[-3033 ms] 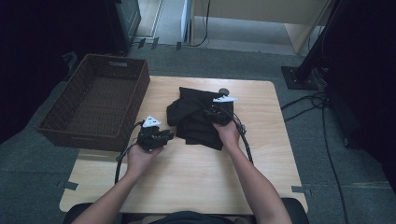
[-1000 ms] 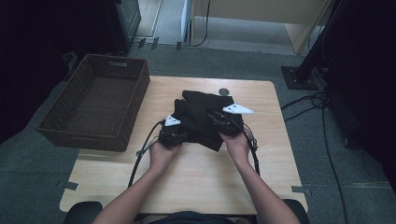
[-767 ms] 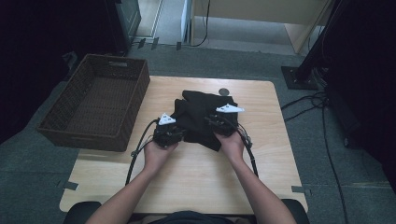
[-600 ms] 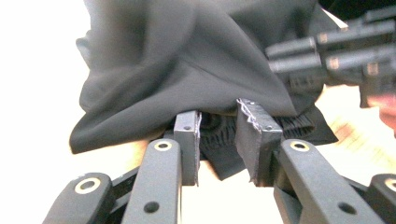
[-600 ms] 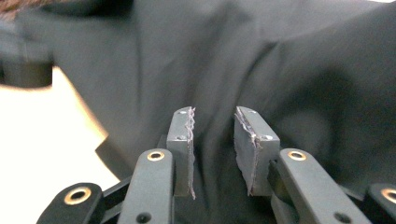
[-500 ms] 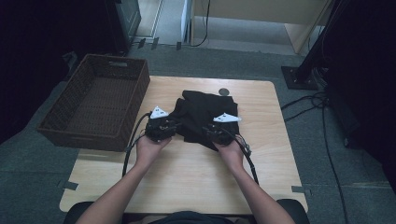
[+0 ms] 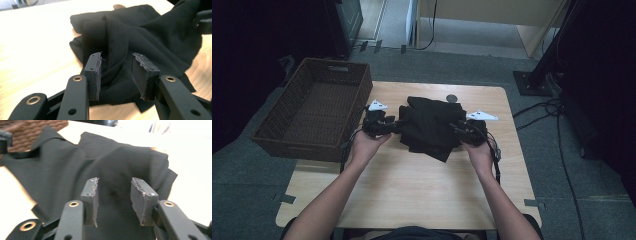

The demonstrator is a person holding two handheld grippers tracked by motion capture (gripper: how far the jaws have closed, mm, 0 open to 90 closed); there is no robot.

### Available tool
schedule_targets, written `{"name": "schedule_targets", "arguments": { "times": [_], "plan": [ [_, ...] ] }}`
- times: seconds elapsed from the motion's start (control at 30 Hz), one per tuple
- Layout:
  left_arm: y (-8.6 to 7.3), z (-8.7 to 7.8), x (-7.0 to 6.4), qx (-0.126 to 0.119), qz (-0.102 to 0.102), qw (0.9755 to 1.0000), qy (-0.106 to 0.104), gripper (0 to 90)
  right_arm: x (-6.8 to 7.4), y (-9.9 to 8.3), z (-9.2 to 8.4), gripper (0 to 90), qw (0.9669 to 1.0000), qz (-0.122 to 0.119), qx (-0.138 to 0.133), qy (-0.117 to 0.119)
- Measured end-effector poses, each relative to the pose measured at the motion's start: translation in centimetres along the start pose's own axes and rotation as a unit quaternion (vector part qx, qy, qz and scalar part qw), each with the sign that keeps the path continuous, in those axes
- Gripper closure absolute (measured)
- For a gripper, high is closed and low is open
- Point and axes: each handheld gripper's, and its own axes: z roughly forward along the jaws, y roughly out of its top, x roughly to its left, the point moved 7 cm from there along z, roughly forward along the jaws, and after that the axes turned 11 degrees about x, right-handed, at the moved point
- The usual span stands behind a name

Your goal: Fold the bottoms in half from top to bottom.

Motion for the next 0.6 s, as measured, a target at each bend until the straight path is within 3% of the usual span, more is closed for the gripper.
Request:
{"name": "schedule_targets", "arguments": {
  "times": [0.03,0.07,0.17,0.27,0.3,0.33,0.4,0.6],
  "plan": [
    [0.0,0.0,0.0,0.000,0.000,1.0000,0.000,59.2,-0.3,0.0,0.2,56.5,1.0000,0.001,-0.001,-0.007],
    [0.1,1.1,0.0,0.006,-0.001,1.0000,-0.007,59.4,-0.7,-0.1,0.4,56.3,0.9999,0.002,0.000,-0.010],
    [0.0,2.8,0.0,0.020,-0.004,0.9996,-0.018,61.2,-1.2,-0.7,1.6,55.8,0.9996,0.019,0.021,0.002],
    [-0.5,4.3,-0.1,0.037,-0.008,0.9988,-0.029,67.9,-0.9,-1.4,2.8,73.6,0.9978,0.039,0.043,0.033],
    [-0.5,4.3,-0.1,0.037,-0.008,0.9988,-0.029,72.4,-0.7,-1.6,2.9,79.8,0.9970,0.040,0.053,0.039],
    [-0.6,4.3,-0.2,0.032,-0.013,0.9984,-0.043,77.2,-0.5,-1.8,3.0,84.7,0.9969,0.036,0.057,0.041],
    [-0.8,3.7,-0.1,0.032,-0.012,0.9980,-0.053,84.5,-0.1,-2.1,2.5,90.0,0.9972,0.025,0.058,0.041],
    [-1.8,2.1,-0.4,0.031,0.001,0.9980,-0.055,85.6,0.1,-3.3,0.3,90.0,0.9978,0.020,0.047,0.044]
  ]
}}
